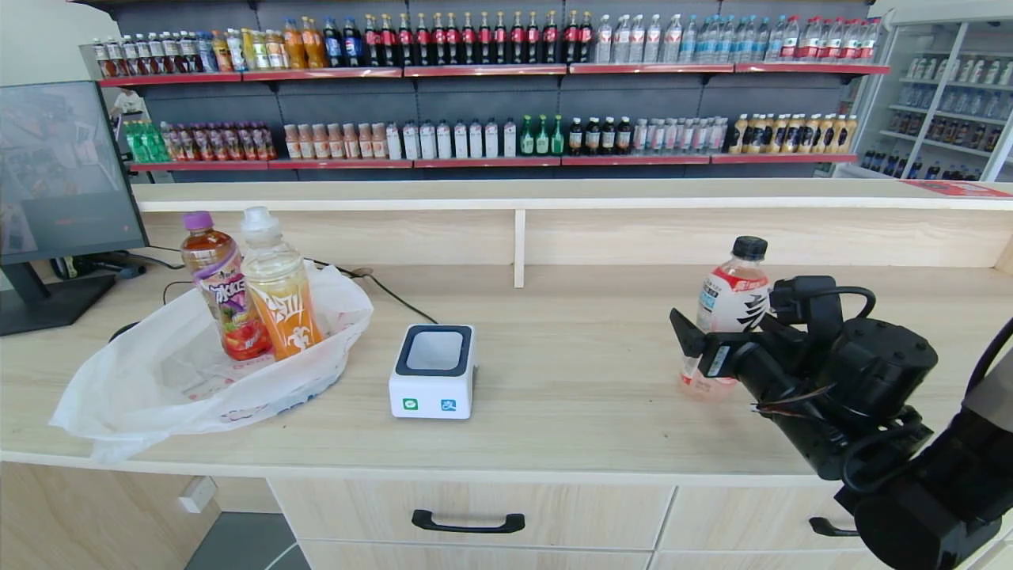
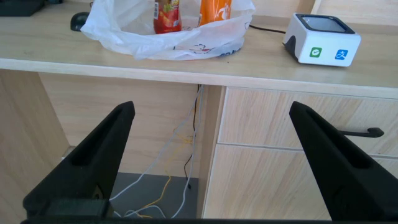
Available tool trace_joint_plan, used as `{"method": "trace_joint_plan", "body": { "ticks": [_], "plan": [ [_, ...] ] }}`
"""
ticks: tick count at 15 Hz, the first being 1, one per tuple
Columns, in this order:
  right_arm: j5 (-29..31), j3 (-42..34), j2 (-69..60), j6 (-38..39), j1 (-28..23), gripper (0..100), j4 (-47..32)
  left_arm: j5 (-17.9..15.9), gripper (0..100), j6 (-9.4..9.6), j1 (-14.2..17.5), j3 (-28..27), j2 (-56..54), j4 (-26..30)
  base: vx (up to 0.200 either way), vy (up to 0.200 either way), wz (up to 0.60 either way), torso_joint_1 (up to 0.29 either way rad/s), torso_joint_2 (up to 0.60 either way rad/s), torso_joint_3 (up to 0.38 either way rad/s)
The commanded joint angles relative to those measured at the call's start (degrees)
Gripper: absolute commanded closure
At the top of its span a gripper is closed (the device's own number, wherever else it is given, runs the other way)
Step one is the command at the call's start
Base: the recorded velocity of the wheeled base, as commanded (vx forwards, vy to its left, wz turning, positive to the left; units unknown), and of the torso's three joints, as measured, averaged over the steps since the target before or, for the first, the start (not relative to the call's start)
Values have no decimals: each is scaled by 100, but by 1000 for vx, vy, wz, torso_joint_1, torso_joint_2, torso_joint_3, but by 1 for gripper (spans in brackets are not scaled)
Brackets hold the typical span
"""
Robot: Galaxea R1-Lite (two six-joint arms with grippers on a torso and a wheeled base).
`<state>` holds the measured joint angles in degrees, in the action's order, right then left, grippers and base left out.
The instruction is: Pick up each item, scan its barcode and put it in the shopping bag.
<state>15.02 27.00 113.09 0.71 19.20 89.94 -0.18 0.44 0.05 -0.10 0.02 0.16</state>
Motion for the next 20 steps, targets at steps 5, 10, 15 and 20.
{"method": "trace_joint_plan", "body": {
  "ticks": [5,10,15,20],
  "plan": [
    [10,77,108,0,5,0,6,1,0,0,-5,1,-2,2,0,0,0,0,0,0],
    [10,77,90,0,5,100,6,1,0,0,-5,1,-2,2,0,0,0,0,0,0],
    [10,95,29,0,-39,100,6,1,0,-9,4,1,-2,2,0,0,0,0,0,0],
    [10,33,-130,0,-48,100,6,1,0,-18,-5,1,-2,-7,0,0,0,0,0,0]
  ]
}}
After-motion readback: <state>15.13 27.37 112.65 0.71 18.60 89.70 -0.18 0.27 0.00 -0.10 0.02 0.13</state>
